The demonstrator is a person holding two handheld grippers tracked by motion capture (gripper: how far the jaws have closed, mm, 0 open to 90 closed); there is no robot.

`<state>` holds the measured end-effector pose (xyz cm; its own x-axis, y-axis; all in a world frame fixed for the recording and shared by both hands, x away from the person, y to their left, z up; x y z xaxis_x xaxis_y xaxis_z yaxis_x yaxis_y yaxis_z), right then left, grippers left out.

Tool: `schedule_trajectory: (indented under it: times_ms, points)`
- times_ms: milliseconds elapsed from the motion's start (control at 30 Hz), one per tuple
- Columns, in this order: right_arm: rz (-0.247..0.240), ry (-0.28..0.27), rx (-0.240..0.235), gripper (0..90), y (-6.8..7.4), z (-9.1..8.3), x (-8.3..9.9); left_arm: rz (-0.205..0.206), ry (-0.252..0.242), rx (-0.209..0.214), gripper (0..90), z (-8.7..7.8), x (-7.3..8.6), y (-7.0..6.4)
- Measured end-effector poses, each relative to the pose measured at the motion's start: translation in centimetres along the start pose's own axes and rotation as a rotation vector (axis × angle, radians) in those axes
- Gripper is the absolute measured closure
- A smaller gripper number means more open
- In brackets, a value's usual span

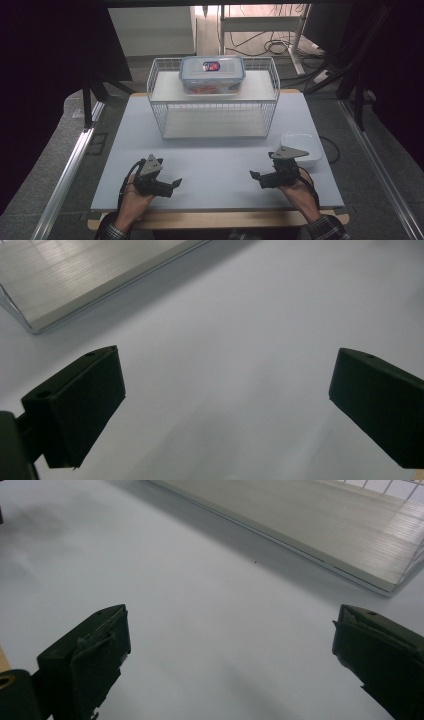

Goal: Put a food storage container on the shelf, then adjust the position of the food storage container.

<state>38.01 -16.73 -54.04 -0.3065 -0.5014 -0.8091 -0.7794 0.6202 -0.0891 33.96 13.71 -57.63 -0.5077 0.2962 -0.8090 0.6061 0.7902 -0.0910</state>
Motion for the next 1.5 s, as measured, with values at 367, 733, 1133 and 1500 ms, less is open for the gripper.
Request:
schedule_trajectory:
  times_ms: [367,733,1133,1500]
  points:
    - [0.077,0.017,0.108,6.5,-3.2,-1.9,-0.5,-0.01,-0.011,0.0,1.2,0.0,-0.1,0.3]
    - [0.178,0.024,0.236,63.4,-9.3,-5.0,1.2,-0.022,-0.01,0.01,1.3,0.1,0.0,0.3]
    - [0.24,0.033,0.421,89.2,-15.8,-8.4,3.6,-0.025,0.0,0.019,1.6,0.2,0.1,0.3]
    - [0.298,0.084,0.481,88.9,-19.4,-8.7,6.6,-0.03,0.005,0.023,1.7,0.4,0.2,0.3]
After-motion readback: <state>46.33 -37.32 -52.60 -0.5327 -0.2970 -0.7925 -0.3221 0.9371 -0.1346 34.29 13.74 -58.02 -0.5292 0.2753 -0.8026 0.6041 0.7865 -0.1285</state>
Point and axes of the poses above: each handheld gripper's, and its own axes: z roughly forward along the jaws, x roughly out of its underside, y roughly to its left, the point moved 10 cm from there along z, roughly forward along the jaws, and after that the axes turned 7 degrees about -z, right-handed, at the moved point
